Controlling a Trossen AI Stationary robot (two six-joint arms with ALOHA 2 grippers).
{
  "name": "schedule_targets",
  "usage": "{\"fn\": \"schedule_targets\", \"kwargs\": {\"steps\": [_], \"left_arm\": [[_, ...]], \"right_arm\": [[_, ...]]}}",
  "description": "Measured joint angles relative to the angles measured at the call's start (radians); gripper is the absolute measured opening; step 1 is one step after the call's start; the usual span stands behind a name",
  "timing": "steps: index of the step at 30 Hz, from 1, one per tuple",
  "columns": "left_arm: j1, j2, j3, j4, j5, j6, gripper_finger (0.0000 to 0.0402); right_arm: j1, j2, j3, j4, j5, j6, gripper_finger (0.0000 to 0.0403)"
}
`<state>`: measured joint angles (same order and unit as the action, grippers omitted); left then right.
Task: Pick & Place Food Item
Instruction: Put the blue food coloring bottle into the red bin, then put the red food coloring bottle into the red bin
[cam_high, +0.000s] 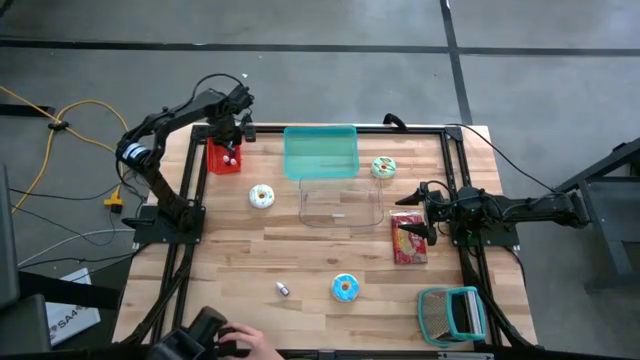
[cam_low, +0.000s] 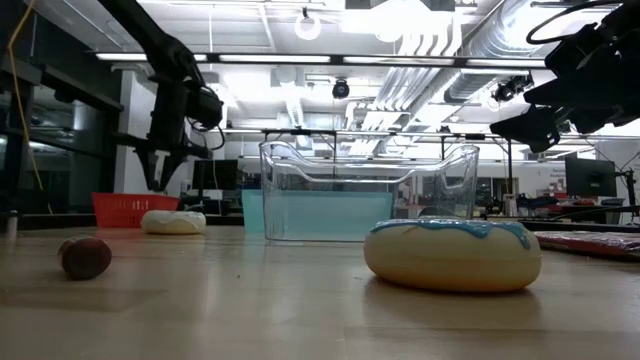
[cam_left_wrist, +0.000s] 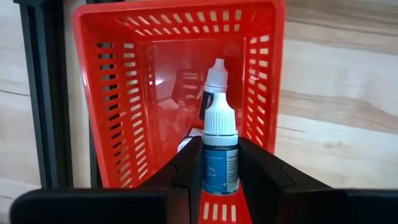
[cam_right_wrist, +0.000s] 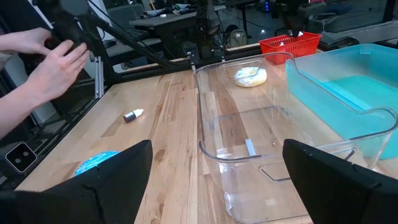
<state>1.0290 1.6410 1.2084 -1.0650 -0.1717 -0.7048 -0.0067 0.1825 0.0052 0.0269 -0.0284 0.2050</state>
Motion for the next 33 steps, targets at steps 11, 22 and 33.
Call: {"fn": "schedule_targets", "kwargs": {"steps": [11,22,33], "left_arm": [[0.0,0.043,0.0,0.008,-0.035,0.015,0.0081],[0.0,0.045,0.0,0.037,-0.036,0.024,0.0112],[0.0,0.045,0.0,0.037,-0.036,0.026,0.0114]], "right_arm": [[0.0,0.0,0.0,0.0,0.001,0.0,0.035],[0.0,0.0,0.0,0.0,0.002,0.0,0.035],[0.0,0.0,0.0,0.0,0.002,0.0,0.035]]}}
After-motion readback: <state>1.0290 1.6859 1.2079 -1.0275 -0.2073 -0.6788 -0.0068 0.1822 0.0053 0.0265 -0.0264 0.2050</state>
